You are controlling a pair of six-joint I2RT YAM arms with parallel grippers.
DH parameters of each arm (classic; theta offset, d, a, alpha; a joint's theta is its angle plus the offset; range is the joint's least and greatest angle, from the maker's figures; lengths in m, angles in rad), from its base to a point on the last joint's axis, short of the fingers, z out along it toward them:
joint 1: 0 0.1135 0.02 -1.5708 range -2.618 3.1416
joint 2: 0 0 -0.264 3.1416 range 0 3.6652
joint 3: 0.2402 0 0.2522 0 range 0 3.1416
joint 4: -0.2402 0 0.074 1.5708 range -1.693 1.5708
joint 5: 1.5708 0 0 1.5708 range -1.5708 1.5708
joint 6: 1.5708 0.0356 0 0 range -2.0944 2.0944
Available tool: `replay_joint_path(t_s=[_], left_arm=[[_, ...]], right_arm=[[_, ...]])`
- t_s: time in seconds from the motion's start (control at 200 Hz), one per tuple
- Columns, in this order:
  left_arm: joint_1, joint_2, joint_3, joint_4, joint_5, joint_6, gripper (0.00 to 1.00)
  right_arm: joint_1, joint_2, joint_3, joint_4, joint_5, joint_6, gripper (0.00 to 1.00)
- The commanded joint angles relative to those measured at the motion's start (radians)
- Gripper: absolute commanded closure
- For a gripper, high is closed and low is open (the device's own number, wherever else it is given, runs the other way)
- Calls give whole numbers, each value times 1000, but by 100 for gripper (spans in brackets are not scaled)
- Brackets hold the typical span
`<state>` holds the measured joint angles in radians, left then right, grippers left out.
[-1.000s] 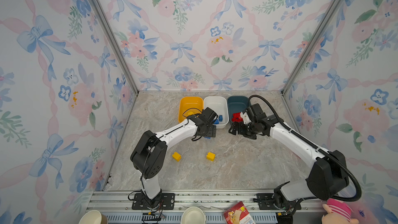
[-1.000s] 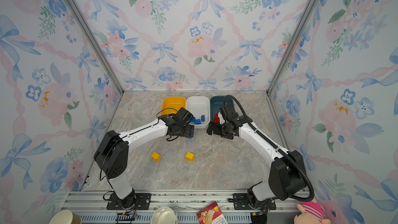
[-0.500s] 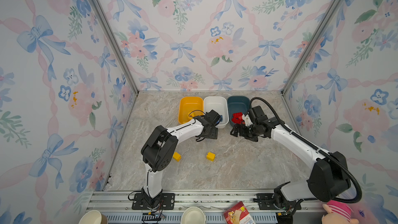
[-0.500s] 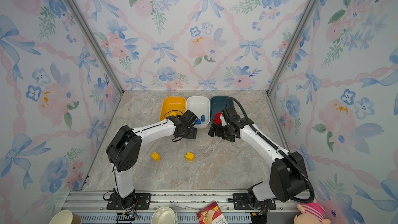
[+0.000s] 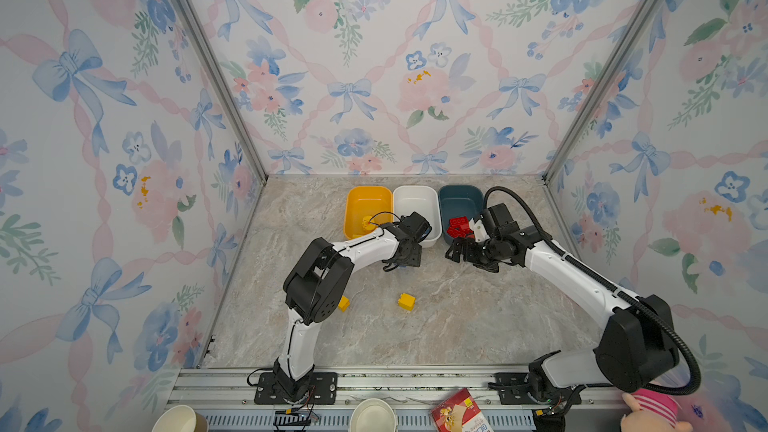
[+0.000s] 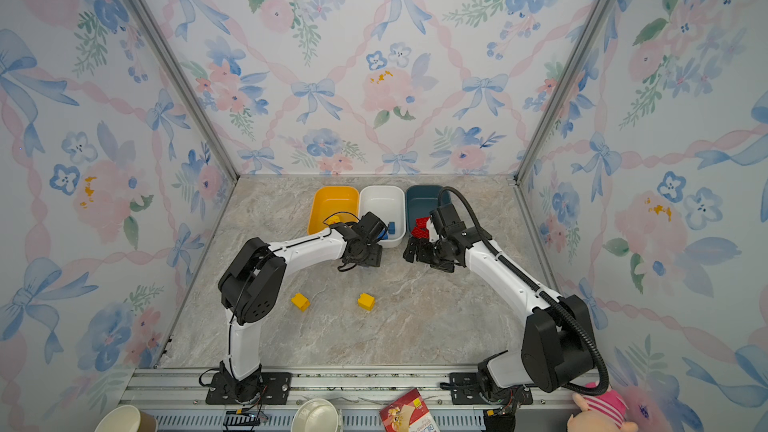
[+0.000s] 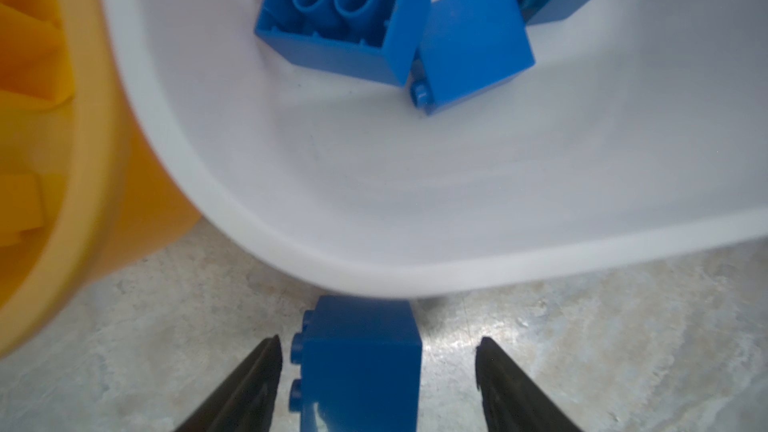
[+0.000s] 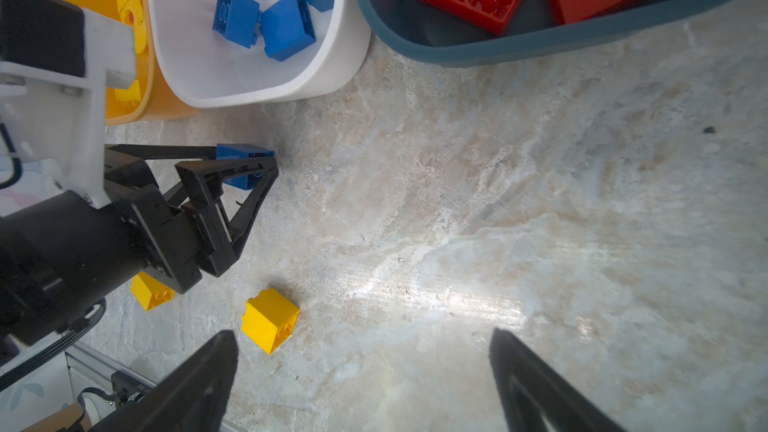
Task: Sort the legos into containers by color
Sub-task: 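Move the left gripper to the loose blue 2x2 brick near the white bin, then grasp the blue brick and lift it over the white bin with the left gripper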
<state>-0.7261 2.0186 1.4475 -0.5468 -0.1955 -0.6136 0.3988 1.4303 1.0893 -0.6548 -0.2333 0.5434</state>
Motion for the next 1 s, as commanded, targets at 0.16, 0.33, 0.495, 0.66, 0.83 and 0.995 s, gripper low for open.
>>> replay_joint_path(t_s=[0.16,0.33,0.495,0.66,0.83,0.995], left_arm=[[-6,47,30,-3,-40,4,35],[-7,48,33,-5,-46,5,45],[-6,36,21,-4,-52,5,51],[-7,9,3,-4,-46,1,56],[-7,-39,-29,-4,-53,-3,61],[-7,-100,-68,-5,-44,-11,64]], right_arm=[[-12,-27,-17,4,-13,13,3],[-13,-30,-19,4,-12,14,3],[-15,-29,-19,7,-12,16,3],[-15,-30,-19,12,-14,18,3],[-14,-33,-23,14,-14,19,3],[-14,-37,-24,14,-12,19,3]])
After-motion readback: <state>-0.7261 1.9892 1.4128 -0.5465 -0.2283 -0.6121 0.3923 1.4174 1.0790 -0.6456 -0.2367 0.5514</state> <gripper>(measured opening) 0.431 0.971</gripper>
